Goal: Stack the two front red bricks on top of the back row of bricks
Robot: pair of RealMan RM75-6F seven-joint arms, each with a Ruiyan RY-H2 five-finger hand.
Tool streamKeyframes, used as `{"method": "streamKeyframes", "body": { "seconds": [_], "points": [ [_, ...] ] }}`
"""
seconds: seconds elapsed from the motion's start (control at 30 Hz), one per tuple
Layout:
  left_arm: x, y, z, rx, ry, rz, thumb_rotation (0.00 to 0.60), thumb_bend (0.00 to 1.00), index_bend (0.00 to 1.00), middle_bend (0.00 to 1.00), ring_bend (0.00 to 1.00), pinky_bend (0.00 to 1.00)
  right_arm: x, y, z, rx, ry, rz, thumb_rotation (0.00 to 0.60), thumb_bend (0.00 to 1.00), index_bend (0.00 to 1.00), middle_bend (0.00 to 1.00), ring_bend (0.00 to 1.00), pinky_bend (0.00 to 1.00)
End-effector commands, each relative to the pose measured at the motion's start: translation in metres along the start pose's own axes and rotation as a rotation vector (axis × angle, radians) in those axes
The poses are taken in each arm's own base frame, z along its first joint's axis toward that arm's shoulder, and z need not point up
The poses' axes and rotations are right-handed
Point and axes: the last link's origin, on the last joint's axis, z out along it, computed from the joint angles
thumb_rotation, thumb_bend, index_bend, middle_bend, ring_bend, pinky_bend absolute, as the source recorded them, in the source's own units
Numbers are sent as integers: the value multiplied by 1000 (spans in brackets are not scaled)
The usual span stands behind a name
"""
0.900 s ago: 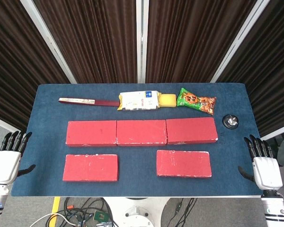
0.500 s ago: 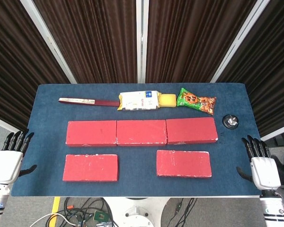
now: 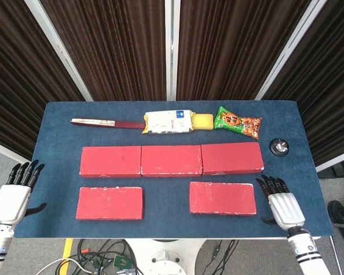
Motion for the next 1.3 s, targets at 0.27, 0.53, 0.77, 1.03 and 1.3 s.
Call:
{"method": "streamKeyframes", "body": {
  "seconds": [0.27, 0.53, 0.77, 1.03, 1.3],
  "points": [
    [-1, -11, -5, 13, -2, 9, 600, 0, 7, 11, 0, 21, -10, -57, 35, 80, -193, -48, 600, 0, 0, 0, 0, 0],
    [-2, -19, -7, 26, -3, -1, 600, 0, 7, 11, 0, 20, -12, -75, 55, 75, -187, -31, 600, 0, 0, 0, 0, 0],
    [-1, -22, -8, 29, -9, -3, 600, 0, 7, 11, 0, 20, -15, -80, 67, 62, -215, -19, 600, 0, 0, 0, 0, 0],
    [-2, -25, -8, 30, -19, -4, 600, 0, 7, 11, 0, 20, -17, -82, 76, 46, -231, -10, 600, 0, 0, 0, 0, 0],
    [-2, -28, -9, 35, -34, -4, 600, 0, 7, 8, 0, 20, -21, -85, 79, 52, -259, -7, 600, 0, 0, 3, 0, 0]
  ]
}}
